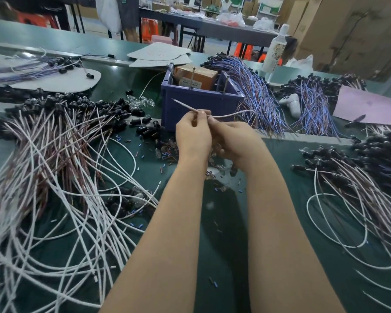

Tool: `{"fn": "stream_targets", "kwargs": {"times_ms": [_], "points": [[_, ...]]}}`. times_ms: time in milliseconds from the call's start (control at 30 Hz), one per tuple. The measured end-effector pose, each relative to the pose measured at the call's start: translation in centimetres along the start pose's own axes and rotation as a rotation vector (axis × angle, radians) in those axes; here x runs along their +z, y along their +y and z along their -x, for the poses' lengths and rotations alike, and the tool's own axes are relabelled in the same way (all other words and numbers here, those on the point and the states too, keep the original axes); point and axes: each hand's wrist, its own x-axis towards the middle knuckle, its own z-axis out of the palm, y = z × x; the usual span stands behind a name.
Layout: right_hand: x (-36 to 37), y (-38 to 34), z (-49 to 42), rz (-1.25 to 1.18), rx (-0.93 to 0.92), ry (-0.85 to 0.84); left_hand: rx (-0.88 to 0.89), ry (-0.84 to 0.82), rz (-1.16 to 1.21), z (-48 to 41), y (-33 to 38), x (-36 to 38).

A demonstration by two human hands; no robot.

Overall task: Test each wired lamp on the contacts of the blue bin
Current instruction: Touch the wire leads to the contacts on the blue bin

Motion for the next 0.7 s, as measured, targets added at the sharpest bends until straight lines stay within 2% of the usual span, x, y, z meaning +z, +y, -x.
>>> {"fn": "stream_targets", "kwargs": {"times_ms": [67, 167, 233, 333, 433, 633, 700], "points": [[-0.7, -1.2, 0.5, 0.253, -0.139, 0.049, 0.005, 0.056, -0.011, -0.5, 0.2, -0.4], [-0.9, -2.8, 0.8, 0.397, -0.518, 0.36, 0.032, 0.037, -0.044, -0.7, 0.6, -0.7], [-0.4, -3.1, 1.0, 0.543, -0.62, 0.396, 0.079, -0.004, -0.115, -0.5, 1.0, -0.8], [-0.2, -2.0, 0.4, 0.708, -0.518, 0.212, 0.142, -0.043, -0.183, -0.4, 1.4, -0.9], [-0.1, -1.4, 0.1, 0.687, -0.449, 0.111, 0.147, -0.029, -0.178, -0.3, 1.6, -1.2], [0.3, -1.2, -0.4, 0.456, -0.397, 0.206, 0.082, -0.057, -0.129, -0.1, 1.7, -1.3], [0.3, -1.0, -0.4, 0.45, -0.385, 0.237, 0.056, -0.084, -0.134, -0.1, 1.7, -1.2]]}}
